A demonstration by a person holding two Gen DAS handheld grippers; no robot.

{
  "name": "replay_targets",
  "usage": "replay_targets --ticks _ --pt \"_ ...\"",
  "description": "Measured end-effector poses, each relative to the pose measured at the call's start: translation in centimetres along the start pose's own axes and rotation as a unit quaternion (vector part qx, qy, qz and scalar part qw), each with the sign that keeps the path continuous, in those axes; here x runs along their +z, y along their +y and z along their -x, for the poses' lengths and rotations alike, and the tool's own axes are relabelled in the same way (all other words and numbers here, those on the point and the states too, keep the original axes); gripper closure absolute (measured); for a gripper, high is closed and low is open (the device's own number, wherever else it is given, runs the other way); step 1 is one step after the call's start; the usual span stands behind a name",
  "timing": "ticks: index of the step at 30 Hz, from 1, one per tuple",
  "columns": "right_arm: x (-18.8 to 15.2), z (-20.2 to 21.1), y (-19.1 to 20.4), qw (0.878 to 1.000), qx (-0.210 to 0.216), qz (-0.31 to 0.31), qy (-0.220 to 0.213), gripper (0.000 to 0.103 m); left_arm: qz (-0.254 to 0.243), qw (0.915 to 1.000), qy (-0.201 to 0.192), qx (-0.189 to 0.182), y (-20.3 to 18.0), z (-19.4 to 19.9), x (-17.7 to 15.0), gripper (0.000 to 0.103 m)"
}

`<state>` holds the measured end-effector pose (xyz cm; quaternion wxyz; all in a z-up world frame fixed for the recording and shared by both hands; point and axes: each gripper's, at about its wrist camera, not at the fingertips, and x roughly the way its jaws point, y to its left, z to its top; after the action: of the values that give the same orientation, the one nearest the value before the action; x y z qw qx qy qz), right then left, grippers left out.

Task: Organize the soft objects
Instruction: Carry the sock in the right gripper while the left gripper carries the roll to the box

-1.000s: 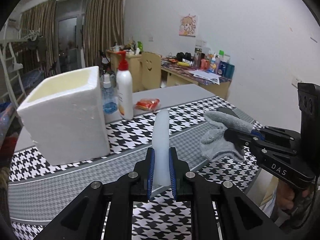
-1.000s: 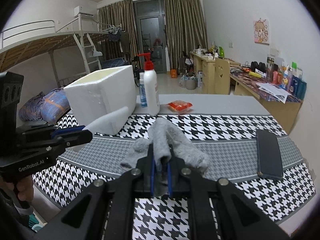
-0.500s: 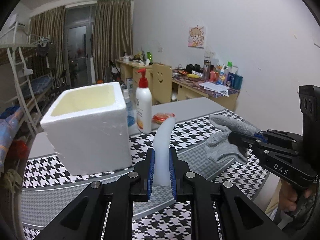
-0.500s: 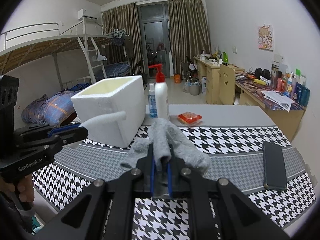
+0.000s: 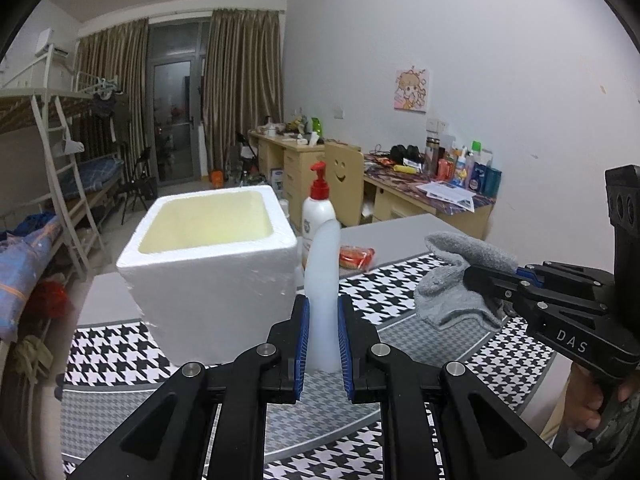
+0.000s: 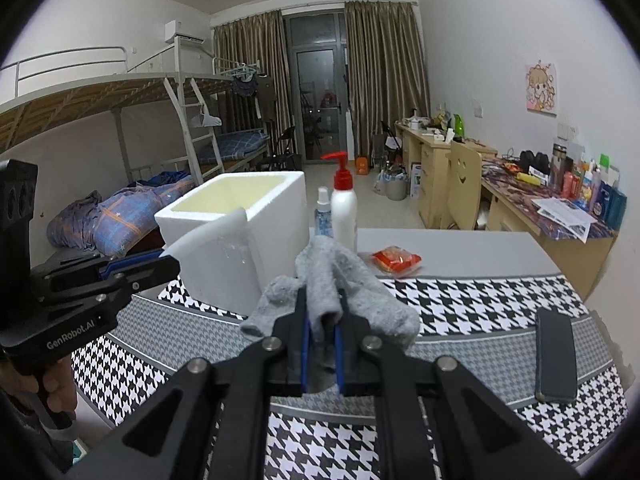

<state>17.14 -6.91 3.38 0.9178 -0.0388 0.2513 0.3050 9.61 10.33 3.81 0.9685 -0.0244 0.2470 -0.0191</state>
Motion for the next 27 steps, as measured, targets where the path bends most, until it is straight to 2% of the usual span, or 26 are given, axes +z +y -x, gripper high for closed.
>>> replay_targets --ticks 27 --pt "3.9 -1.7 3.5 0.999 0.016 0.025 -0.016 0.09 0.012 0.997 -0.044 0.062 3.0 0.7 3.4 0.088"
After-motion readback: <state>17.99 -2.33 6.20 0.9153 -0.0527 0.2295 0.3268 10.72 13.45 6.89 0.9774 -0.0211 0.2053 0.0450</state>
